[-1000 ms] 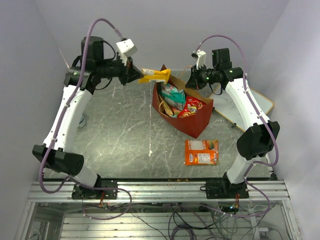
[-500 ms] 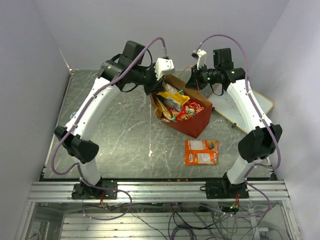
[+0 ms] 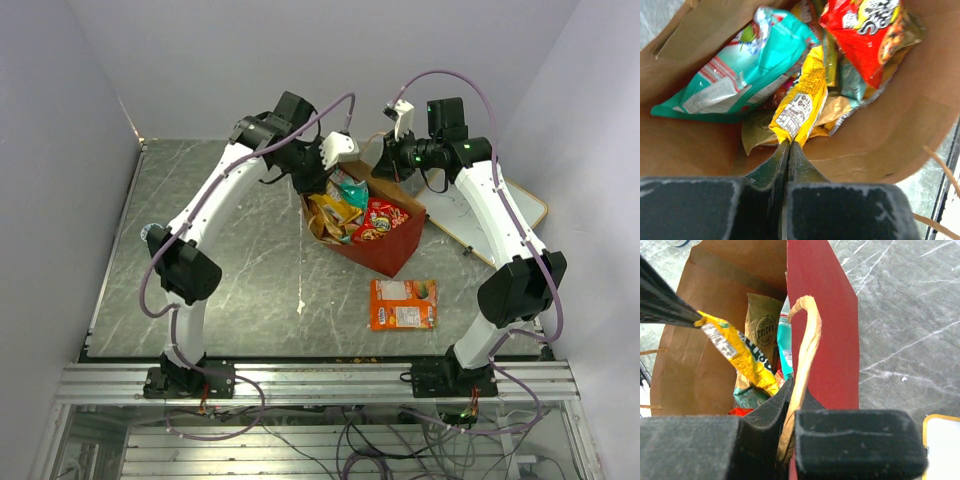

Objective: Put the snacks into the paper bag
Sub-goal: Place the snack in the paper bag.

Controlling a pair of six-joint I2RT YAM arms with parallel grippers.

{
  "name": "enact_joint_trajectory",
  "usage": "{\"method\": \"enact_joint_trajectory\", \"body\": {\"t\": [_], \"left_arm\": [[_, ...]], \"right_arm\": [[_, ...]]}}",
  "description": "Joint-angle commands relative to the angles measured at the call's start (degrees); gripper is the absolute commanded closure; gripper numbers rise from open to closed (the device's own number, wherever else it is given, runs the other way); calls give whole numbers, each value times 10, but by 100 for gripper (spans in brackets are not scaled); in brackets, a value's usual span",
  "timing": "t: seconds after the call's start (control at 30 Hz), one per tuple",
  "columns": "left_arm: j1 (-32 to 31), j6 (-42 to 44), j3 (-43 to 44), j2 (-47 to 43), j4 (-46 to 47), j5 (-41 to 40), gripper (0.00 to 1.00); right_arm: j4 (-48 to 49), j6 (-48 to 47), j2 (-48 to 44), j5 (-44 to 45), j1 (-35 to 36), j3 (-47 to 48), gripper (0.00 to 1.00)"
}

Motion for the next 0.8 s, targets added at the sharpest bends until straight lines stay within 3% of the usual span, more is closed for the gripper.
{"method": "enact_joint_trajectory", "body": {"t": [0.0, 0.13, 0.27, 0.43, 0.6, 0.77], "left_arm": [[-3, -42, 13, 18, 31, -86, 87], [-10, -62, -3, 1, 87, -190, 63], [-20, -49, -18, -18, 113, -209, 51], [-25, -46, -26, -45, 152, -212, 42], [-25, -57, -77, -98, 214, -223, 25], [-25, -114, -101, -128, 235, -253, 22]], "right_arm": [[0, -2, -23, -7, 3, -5, 100], [3, -2, -21, -7, 3, -7, 100], [1, -1, -14, -9, 2, -4, 100], [5, -1, -14, -6, 3, -9, 100], [6, -1, -14, -2, 3, -9, 100], [8, 1, -9, 9, 3, -6, 100]]}}
